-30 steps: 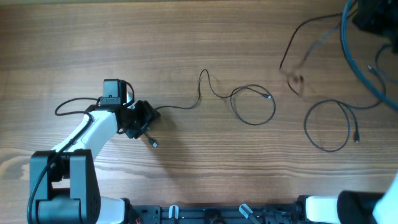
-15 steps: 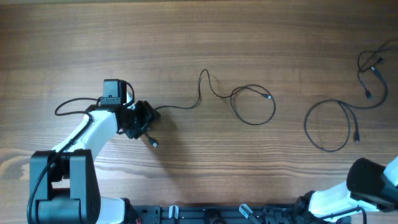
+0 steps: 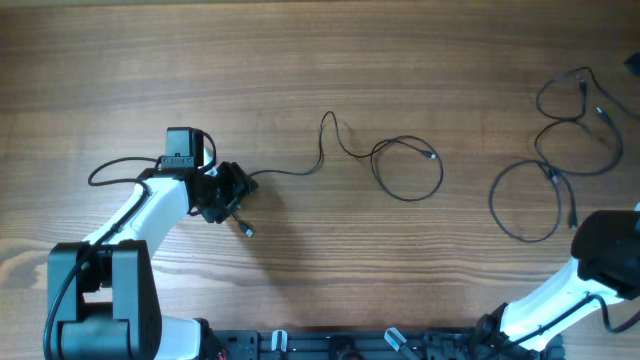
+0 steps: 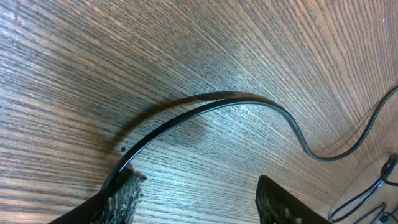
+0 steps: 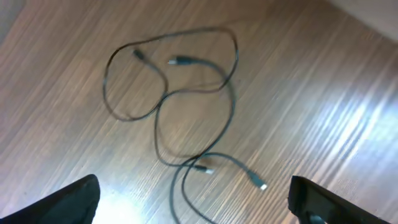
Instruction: Untangle cables
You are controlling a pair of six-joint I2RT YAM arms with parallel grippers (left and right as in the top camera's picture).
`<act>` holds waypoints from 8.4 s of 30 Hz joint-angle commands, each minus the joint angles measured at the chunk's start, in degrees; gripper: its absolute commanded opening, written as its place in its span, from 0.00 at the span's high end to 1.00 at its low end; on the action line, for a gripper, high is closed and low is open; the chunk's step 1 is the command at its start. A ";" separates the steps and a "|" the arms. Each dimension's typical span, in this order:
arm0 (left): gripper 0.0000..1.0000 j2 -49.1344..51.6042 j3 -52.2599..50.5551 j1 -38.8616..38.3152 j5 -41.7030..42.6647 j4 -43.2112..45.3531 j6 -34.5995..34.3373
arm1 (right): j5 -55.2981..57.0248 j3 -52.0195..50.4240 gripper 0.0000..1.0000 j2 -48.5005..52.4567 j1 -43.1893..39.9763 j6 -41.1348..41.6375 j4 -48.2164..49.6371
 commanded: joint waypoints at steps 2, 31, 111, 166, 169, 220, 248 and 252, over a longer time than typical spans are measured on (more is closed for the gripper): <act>0.37 0.39 -0.66 0.39 -2.27 -0.63 0.90 | -19.21 0.02 0.00 0.90 0.35 -10.08 -1.60; 0.37 0.39 -0.66 0.39 -2.27 -0.46 0.92 | -18.03 -54.27 0.53 1.01 51.63 -12.66 39.50; 0.31 -4.26 -0.66 4.85 -5.68 -1.33 11.17 | -16.87 -34.91 0.44 12.35 63.41 -25.94 63.21; 0.31 -4.26 -0.66 4.85 -5.66 -2.21 11.17 | -18.12 -35.19 0.96 20.55 62.34 -5.84 42.69; 0.30 -4.26 -0.66 4.85 -5.66 -2.21 11.17 | -20.09 -35.15 0.96 15.89 62.20 -7.04 39.08; 0.00 -4.55 21.86 -9.68 -17.92 -35.45 17.33 | -22.93 -44.83 0.00 -14.62 36.52 -18.43 13.57; 0.00 -56.24 -3.98 -9.18 -17.70 -21.81 16.74 | -12.39 -76.83 0.00 -61.68 36.52 -12.87 31.30; 0.00 -56.24 -3.98 -9.18 -17.73 -21.81 16.74 | -12.39 -76.83 0.00 -55.23 36.52 -12.85 31.32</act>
